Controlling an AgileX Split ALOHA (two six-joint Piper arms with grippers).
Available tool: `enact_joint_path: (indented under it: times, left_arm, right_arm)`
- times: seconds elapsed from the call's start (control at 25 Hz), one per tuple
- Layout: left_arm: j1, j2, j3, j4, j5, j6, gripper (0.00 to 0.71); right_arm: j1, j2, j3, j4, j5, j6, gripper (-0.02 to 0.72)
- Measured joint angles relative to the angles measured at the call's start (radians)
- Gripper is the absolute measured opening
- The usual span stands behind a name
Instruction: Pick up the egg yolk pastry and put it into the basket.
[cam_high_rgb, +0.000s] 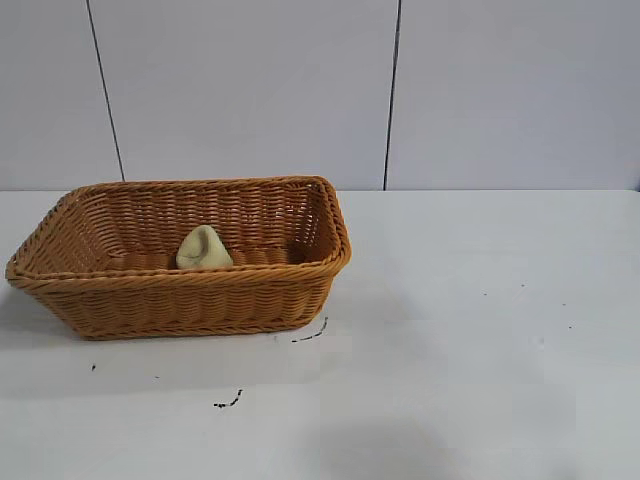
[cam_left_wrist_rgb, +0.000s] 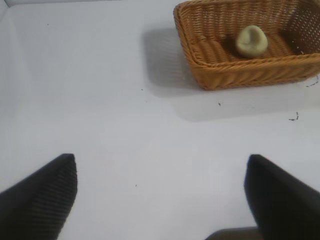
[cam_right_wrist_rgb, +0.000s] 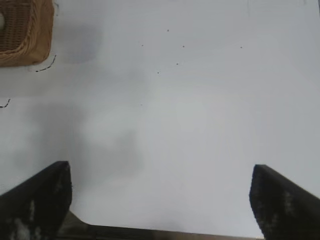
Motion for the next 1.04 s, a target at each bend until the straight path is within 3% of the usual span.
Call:
enact_joint_path:
  times: [0.44,1.04]
  left_arm:
    - [0.000,0.000,0.000,0.000,0.000,0.000,0.693]
    - [0.000,0.000,0.000,0.001,0.000,0.000,0.693]
  right_arm:
    - [0.000,-0.256,0.039,0.003,-0.011,0.000,0.695]
    - [0.000,-0.270,0.039,0.022,-0.011,0.000,0.695]
